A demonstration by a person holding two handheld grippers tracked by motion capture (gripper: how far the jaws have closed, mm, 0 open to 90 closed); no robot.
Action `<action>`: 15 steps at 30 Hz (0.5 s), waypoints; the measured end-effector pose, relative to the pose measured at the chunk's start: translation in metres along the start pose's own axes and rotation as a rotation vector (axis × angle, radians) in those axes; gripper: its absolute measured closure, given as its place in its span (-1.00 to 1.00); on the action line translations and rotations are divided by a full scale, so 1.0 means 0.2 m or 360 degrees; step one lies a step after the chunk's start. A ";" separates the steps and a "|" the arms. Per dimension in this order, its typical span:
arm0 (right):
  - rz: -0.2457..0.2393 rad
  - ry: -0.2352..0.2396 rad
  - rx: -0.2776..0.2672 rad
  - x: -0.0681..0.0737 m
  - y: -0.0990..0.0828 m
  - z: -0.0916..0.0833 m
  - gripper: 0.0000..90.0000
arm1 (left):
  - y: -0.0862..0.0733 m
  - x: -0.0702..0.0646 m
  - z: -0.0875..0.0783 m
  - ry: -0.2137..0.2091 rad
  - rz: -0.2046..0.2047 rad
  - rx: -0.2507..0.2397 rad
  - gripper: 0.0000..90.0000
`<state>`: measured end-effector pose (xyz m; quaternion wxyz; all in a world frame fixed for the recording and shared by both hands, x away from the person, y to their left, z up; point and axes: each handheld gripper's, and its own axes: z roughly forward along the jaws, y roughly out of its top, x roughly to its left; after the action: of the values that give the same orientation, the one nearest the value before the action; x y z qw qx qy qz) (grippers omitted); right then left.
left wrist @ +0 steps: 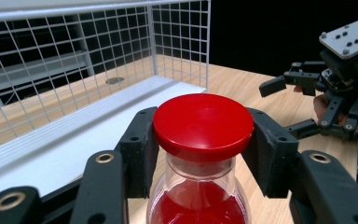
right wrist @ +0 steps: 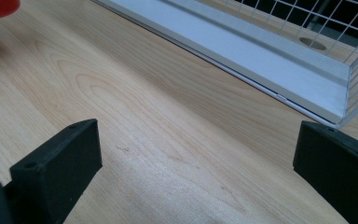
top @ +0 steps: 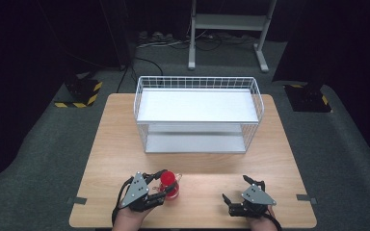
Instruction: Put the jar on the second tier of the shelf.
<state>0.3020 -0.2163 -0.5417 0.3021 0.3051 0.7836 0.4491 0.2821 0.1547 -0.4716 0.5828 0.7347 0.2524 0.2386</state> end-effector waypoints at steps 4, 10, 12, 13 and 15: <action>0.0002 0.0001 0.0004 0.00 0.00 0.00 -0.99 | 0.04 0.02 0.00 0.0004 -0.0003 -0.0015 0.08; 0.0000 0.0005 -0.0002 0.00 0.00 0.00 -0.99 | 0.09 0.04 0.00 0.0015 -0.0002 -0.0041 0.08; -0.0001 0.0005 -0.0005 0.00 0.00 0.00 -0.99 | 0.11 0.05 0.00 0.0015 -0.0001 -0.0043 0.08; -0.0002 0.0004 -0.0008 0.00 0.00 0.00 -0.99 | 0.12 0.05 0.01 0.0010 0.0001 -0.0044 0.08; 0.0001 0.0005 -0.0007 0.00 0.00 0.00 -0.99 | 0.13 0.06 0.01 0.0010 0.0005 -0.0046 0.08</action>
<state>0.3017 -0.2169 -0.5416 0.3015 0.3039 0.7829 0.4514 0.2942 0.1560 -0.4463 0.5922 0.7257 0.2496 0.2456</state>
